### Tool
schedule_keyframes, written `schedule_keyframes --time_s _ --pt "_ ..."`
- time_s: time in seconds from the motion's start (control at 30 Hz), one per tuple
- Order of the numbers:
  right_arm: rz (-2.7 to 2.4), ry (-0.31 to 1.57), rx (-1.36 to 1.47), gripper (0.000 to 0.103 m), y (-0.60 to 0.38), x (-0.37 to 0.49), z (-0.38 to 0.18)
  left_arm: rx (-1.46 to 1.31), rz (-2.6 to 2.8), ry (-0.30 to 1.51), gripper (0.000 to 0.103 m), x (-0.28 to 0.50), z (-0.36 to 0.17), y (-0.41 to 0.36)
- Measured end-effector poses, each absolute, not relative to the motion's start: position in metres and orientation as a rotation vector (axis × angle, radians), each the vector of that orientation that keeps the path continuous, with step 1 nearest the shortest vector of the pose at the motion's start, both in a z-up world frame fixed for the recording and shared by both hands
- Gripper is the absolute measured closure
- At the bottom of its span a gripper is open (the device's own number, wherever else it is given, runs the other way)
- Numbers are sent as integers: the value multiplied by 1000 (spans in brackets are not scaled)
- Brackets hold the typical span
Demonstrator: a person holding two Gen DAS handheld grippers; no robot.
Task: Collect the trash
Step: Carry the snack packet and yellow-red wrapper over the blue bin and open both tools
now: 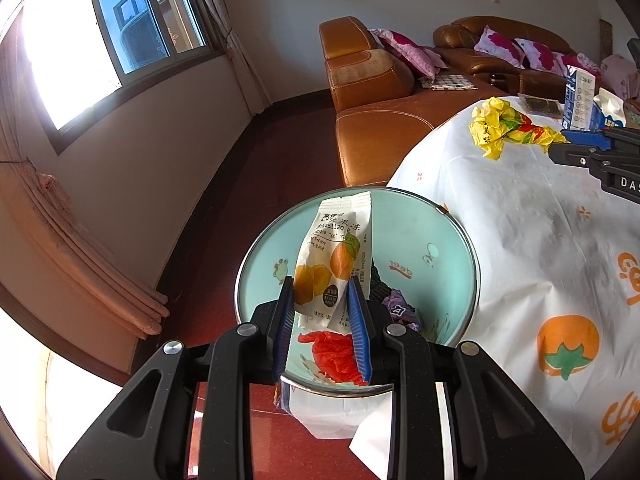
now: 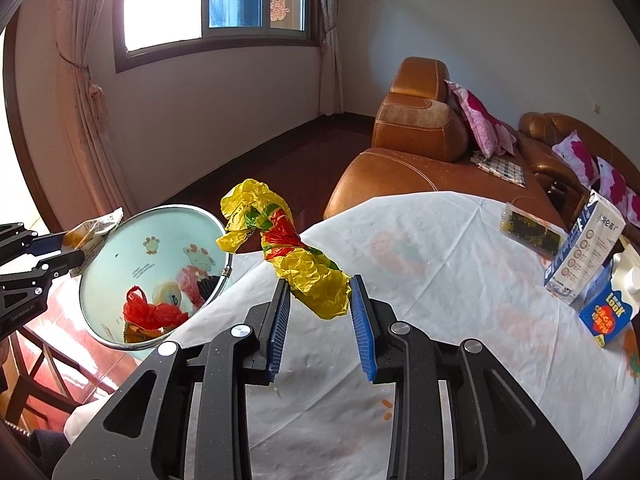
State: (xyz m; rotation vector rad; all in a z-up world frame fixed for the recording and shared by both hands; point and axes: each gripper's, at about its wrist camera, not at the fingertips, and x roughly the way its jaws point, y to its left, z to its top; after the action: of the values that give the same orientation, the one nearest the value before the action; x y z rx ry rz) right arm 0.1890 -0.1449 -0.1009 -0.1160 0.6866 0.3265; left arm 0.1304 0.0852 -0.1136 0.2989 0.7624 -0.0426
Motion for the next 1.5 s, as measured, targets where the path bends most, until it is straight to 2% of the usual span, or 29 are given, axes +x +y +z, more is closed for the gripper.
schedule_keyframes --time_s 1.5 --pt "455 672 -227 72 -74 198 -101 307 28 768 77 131 -117 111"
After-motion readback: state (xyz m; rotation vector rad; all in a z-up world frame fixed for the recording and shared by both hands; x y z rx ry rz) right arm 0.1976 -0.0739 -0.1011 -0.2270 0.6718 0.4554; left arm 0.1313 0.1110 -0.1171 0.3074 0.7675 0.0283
